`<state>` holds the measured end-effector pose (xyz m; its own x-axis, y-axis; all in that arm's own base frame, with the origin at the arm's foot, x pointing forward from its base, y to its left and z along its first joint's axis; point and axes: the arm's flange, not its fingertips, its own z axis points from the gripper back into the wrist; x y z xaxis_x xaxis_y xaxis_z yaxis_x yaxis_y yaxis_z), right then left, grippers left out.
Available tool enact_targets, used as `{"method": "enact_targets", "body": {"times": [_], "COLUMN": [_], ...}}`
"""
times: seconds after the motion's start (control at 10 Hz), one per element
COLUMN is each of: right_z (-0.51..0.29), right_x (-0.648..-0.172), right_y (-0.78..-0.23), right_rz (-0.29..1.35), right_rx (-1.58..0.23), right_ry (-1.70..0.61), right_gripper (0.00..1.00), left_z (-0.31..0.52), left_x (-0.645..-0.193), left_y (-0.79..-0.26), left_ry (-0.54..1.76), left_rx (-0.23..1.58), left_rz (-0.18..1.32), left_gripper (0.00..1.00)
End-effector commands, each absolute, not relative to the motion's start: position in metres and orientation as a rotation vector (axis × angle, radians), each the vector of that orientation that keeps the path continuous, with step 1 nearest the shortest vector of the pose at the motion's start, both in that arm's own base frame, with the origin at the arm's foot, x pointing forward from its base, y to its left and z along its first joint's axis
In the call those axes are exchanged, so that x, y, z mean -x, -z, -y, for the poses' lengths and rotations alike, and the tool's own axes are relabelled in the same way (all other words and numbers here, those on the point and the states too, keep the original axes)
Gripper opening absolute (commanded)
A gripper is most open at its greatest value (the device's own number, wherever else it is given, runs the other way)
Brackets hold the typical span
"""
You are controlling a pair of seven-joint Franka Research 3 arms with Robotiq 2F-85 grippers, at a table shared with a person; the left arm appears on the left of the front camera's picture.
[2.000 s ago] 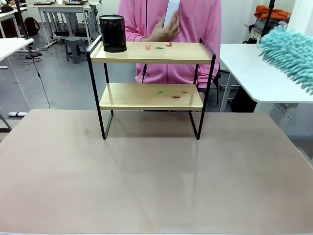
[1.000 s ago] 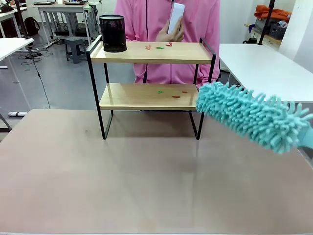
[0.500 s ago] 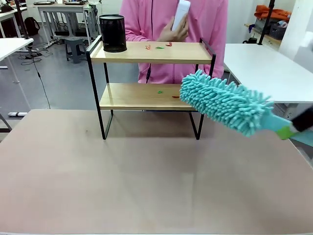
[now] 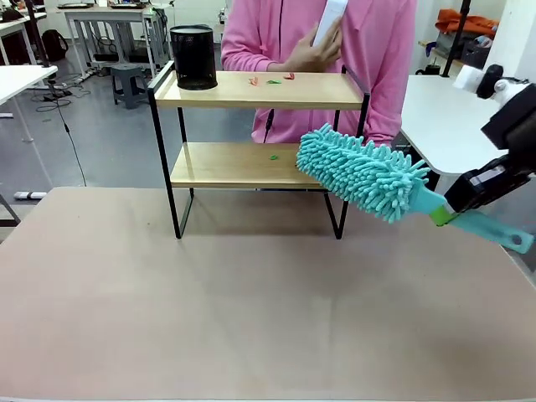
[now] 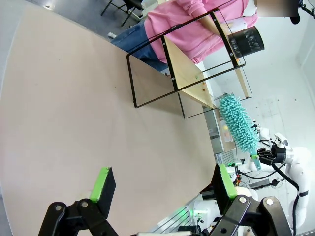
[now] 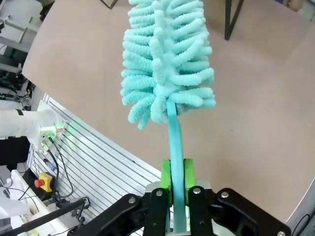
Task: Clean the shelf.
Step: Clean the specific tier of the Shelf with the Duster once objects are removed.
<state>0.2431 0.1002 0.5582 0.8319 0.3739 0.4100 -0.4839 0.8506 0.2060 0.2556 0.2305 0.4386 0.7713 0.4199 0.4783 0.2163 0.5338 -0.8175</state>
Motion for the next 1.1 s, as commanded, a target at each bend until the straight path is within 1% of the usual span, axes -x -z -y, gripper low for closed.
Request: {"method": "enact_targets", "body": {"times": [0.0, 0.1, 0.5, 0.8, 1.0], "right_z": [-0.097, -0.100, -0.134, -0.164, -0.180], "right_x": [-0.237, -0.243, -0.282, -0.316, -0.338], "right_y": [-0.565, -0.558, -0.551, -0.536, -0.525], "right_rz": [0.393, 0.368, 0.432, 0.460, 0.507], "right_rx": [-0.303, -0.310, -0.294, -0.238, -0.231], "right_ry": [-0.442, -0.462, -0.386, -0.302, -0.188], "right_gripper": [0.12, 0.12, 0.12, 0.12, 0.12], "left_z": [-0.230, -0.230, -0.230, -0.230, -0.230], "left_x": [-0.257, -0.257, -0.257, -0.257, -0.257], "left_y": [-0.440, -0.440, -0.440, -0.440, -0.440], "left_ry": [-0.117, -0.117, -0.117, -0.117, -0.117], "left_rx": [1.031, 1.031, 1.031, 1.031, 1.031], "left_rz": [0.736, 0.736, 0.736, 0.736, 0.736], "left_gripper": [1.00, 1.00, 1.00, 1.00, 1.00]}}
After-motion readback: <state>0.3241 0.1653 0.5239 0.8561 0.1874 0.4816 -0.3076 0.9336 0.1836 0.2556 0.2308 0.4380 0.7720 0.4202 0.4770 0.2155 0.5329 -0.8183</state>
